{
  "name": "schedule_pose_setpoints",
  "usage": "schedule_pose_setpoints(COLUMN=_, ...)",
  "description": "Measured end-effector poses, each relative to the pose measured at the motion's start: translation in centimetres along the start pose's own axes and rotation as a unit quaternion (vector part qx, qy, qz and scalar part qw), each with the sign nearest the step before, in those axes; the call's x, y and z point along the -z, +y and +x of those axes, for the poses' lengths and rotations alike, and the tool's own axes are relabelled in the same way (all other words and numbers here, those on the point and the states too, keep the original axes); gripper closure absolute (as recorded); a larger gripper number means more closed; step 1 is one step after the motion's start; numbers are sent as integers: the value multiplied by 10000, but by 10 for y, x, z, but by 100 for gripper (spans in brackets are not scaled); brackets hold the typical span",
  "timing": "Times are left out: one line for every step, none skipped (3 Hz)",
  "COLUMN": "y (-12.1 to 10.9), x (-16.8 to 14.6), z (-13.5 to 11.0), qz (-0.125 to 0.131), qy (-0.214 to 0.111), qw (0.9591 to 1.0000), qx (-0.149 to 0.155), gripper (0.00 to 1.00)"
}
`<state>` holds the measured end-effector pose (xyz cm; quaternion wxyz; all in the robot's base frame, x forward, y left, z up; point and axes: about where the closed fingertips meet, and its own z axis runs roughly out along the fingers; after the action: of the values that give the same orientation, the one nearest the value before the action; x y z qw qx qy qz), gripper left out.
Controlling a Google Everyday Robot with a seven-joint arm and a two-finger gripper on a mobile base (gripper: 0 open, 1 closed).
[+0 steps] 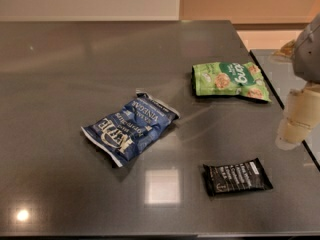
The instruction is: Pick rxbar chocolate
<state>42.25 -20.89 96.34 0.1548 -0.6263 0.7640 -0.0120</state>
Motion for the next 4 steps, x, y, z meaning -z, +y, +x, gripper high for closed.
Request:
schedule_pose_setpoints(y=34, x=-15, z=-4, qz=-311, qy=-280, qw=9987, qx=276, gripper=0)
schedule_pose_setpoints(y=70, x=-35, z=-7, qz=-556, qy=-560, qw=9954, qx=540, gripper=0)
schedule_pose_setpoints(y=95, x=-57, z=-8, qz=-671, qy=-737, qw=9922, qx=751, gripper=0)
schedule_pose_setpoints(y=110, x=-80, z=-8, qz=-798, qy=-873, qw=9892, qx=870, gripper=0)
